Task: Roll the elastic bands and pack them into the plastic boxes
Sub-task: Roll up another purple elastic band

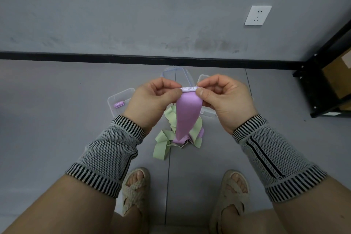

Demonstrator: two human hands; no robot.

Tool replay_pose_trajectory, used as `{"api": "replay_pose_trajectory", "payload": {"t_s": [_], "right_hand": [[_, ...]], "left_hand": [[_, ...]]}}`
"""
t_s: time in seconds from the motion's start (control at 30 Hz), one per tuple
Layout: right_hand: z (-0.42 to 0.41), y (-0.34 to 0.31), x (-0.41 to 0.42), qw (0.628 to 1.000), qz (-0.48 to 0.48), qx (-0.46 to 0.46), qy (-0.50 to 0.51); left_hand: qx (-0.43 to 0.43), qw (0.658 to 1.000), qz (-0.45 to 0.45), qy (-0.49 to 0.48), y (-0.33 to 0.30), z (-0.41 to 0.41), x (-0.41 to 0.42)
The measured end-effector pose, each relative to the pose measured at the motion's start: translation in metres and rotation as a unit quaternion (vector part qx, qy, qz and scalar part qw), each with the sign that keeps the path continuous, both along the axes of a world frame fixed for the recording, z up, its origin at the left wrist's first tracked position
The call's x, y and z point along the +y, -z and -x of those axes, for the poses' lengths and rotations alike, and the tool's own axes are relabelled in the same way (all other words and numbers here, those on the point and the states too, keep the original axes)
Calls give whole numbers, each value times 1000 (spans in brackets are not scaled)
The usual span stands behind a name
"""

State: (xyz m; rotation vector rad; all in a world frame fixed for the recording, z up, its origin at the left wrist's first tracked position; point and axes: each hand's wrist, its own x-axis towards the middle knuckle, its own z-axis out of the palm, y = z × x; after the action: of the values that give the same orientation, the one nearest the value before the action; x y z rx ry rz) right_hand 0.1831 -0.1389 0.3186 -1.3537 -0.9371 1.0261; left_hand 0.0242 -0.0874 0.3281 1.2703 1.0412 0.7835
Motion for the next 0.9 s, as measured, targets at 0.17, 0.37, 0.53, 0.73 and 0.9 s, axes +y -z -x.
{"api": "replay_pose_trajectory", "payload": {"t_s": [0.17,0.37,0.53,0.73,0.9], "right_hand": [[-1,-2,-1,1000,8,27,-12],[-1,-2,-1,1000,17,2,-19],[0,0,0,1000,6,6,-12],[0,0,1,1000,-21,-18,7],[3,1,1,999,-32,-37,-1]], "left_hand": [[-1,1000,-25,-3,0,1,1],[11,999,-43,-5,1,0,1],[-3,1000,-13,-7,0,-2,0],[-23,1000,13,-7,2,-5,-1],[-26,1000,3,-13,3,-3,1]]}}
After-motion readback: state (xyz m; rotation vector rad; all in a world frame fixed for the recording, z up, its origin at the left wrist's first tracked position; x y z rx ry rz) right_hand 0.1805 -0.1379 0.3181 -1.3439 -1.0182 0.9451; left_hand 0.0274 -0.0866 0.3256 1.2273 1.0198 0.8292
